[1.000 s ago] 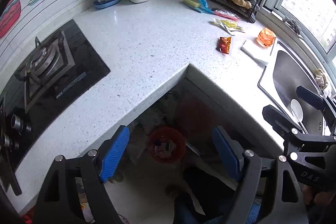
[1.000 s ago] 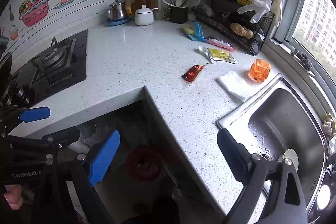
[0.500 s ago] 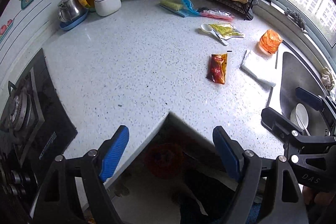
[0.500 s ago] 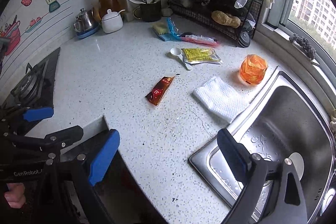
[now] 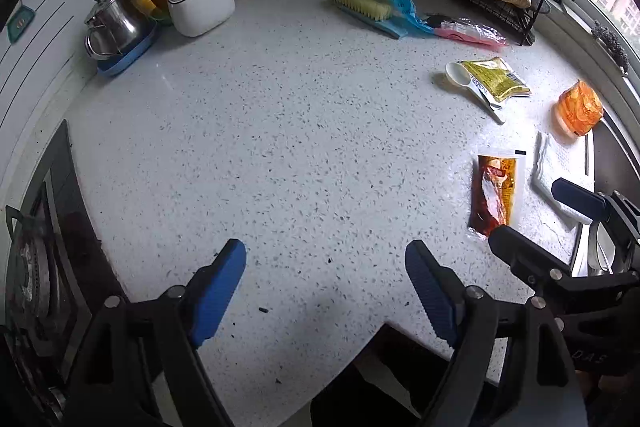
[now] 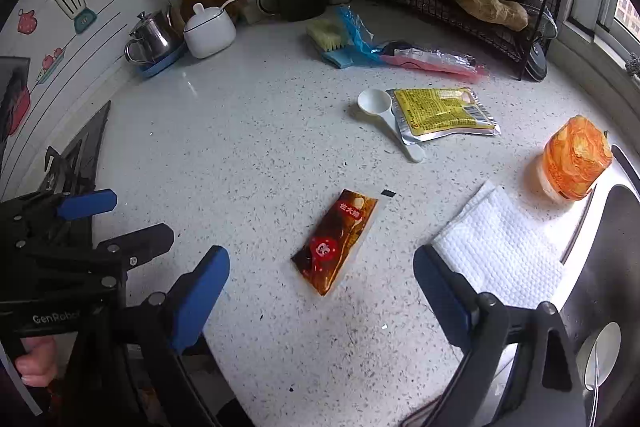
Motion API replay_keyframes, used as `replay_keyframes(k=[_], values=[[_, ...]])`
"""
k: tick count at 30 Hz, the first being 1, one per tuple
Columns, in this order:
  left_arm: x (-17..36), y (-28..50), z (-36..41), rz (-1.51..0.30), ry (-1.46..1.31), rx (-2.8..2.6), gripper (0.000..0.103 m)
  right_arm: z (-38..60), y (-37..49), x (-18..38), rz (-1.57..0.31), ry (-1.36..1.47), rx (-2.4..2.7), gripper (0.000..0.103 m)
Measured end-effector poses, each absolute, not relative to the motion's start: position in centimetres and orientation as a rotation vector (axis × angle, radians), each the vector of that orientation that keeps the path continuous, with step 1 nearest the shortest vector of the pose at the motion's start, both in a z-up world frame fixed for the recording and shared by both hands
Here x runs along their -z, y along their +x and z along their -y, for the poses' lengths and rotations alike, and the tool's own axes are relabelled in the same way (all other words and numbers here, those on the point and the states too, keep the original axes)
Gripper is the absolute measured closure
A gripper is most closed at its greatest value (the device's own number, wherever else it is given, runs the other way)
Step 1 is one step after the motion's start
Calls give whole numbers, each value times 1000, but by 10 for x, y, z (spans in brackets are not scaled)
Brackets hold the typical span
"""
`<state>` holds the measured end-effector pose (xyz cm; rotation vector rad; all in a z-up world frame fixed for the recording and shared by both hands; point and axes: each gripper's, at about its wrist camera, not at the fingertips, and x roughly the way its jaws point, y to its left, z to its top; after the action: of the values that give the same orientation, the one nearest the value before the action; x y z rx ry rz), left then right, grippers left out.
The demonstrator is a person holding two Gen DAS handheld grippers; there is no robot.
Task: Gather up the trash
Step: 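Raise both tools to the counter and grasp the red sauce packet with the right tool, then grasp the white tissue with the left tool while the right tool holds the packet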
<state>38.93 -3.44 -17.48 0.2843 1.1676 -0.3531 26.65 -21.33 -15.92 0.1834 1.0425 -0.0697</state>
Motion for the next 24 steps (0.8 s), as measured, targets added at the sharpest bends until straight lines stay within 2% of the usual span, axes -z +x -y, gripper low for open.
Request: replay_keyframes(k=[2,3,5,10,13,14,15,18,24], values=[[181,400,35,-1175,296,367,22,213,276,165,-1056,188,83,12],[183,404,35,-1182,298,376,23,213,279,167,-1067,191,94,20],[189,414,36,-1196,303,397,22,214,285,171,-1089,208,111,26],[200,429,37,-1215,317,461,22,210,289,180,-1125,245,147,36],[202,433,36,-1218,315,502,22,205,286,178,-1119,249,147,59],[201,434,36,-1217,316,510,22,203,286,179,-1124,245,149,77],[201,434,36,-1213,321,519,22,203,284,179,-1128,251,145,86],[196,434,37,-1199,345,534,22,201,280,176,-1120,253,161,92],[181,422,54,-1163,393,603,22,210,254,153,-1066,255,227,94]])
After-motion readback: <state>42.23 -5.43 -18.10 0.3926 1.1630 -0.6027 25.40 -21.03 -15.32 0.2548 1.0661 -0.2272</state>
